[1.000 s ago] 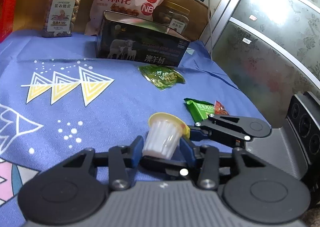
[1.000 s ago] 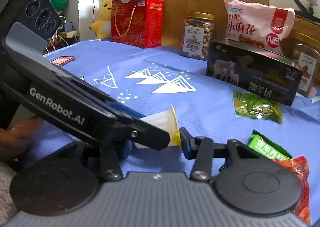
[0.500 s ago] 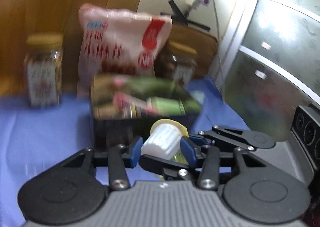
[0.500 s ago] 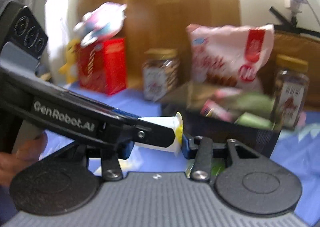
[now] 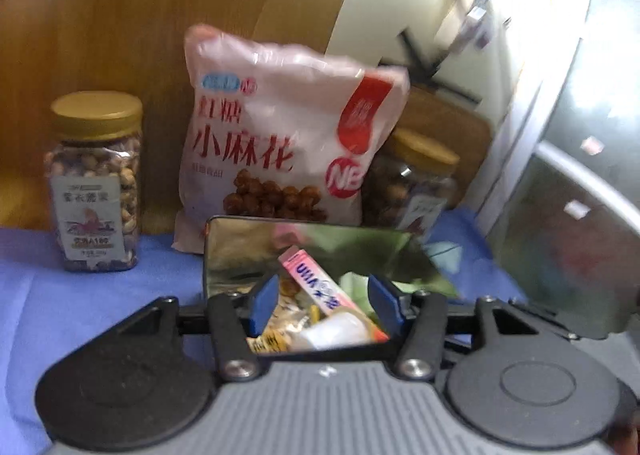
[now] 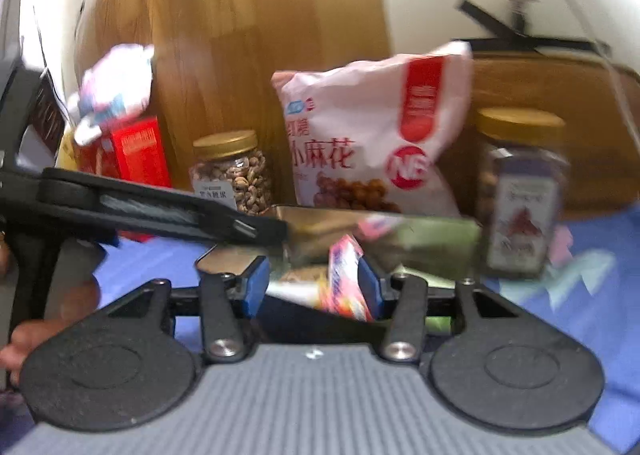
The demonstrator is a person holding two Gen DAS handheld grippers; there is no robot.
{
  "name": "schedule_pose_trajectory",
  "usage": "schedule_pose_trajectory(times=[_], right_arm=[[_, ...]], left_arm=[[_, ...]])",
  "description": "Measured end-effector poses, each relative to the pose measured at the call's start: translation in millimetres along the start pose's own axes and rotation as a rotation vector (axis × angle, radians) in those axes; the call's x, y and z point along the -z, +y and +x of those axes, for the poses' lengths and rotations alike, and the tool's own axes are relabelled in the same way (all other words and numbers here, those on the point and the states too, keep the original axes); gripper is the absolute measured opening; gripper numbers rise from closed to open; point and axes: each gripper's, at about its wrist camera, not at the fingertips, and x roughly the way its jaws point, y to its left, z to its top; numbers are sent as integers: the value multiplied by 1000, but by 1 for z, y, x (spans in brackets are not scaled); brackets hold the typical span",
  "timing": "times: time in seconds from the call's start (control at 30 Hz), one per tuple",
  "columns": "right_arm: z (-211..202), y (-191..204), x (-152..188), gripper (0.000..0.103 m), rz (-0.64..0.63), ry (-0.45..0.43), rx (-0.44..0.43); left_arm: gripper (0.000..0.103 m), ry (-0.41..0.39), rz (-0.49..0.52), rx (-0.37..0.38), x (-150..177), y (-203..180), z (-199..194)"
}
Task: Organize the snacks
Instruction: 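Grasp the green wrapped snack bag with the right gripper while the left gripper pinches it too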
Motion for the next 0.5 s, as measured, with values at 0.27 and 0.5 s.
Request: schedule_pose_trajectory(times=[0.27,0.5], right_arm=[[-7,-42,42,52,144,240,70],[11,-8,45,36,129,336,-74]], left_arm=[[54,130,-58,49,60,1,-9],[54,226,-160,44,80,15,2]])
